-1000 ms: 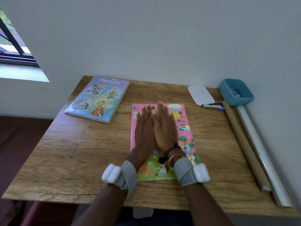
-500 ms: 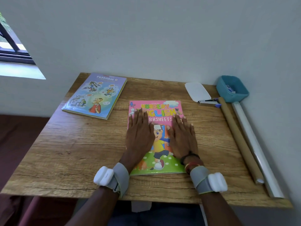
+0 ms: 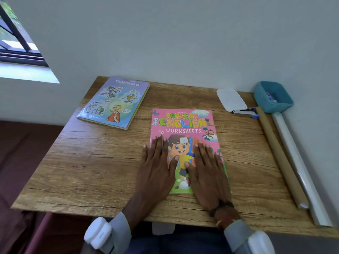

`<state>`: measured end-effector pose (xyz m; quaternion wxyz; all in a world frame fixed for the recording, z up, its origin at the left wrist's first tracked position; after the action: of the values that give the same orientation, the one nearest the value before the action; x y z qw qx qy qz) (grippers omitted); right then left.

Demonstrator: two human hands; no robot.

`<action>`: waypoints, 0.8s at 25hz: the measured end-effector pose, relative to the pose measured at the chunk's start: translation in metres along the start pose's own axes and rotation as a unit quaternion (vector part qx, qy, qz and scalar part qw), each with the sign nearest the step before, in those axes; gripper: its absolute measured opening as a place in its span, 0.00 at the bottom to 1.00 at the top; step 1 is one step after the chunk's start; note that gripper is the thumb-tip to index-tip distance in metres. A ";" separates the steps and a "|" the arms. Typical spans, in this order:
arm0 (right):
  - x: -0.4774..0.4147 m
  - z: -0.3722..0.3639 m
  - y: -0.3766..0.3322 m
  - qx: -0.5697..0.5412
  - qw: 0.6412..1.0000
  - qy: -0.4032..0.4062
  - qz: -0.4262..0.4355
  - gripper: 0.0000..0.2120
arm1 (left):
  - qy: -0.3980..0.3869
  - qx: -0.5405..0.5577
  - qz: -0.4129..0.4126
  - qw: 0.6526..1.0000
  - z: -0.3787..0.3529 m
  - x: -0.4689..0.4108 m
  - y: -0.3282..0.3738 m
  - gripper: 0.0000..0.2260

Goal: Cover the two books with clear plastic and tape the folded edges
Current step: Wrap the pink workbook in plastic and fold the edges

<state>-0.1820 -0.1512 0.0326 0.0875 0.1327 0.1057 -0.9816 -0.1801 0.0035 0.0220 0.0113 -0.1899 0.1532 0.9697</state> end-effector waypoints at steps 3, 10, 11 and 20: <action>0.002 0.005 0.026 0.006 1.000 -0.025 0.000 0.31 | -0.013 -0.008 -0.004 1.000 -0.001 0.000 -0.003 0.31; -0.004 0.020 0.023 0.030 0.999 -0.015 0.001 0.31 | 0.047 0.023 -0.023 0.998 0.017 -0.004 0.013 0.29; -0.007 0.022 0.010 0.023 1.000 0.008 0.010 0.29 | 0.045 0.034 -0.035 0.998 0.017 -0.005 0.020 0.27; -0.014 -0.005 0.016 -0.029 0.999 0.011 -0.009 0.27 | -0.007 0.026 -0.053 0.998 -0.003 -0.011 0.013 0.27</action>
<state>-0.1642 -0.1638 0.0286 0.0818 0.1395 0.1364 -0.9774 -0.1700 -0.0095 0.0271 0.0685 -0.1909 0.1681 0.9647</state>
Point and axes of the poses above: each hand's wrist, its own x-axis away from the middle knuckle, its own z-axis out of the back of the hand, y = z × x, the point moved 5 cm from there along -x, towards the middle knuckle, and after that the axes turned 8 degrees about y, right-handed, at the moved point
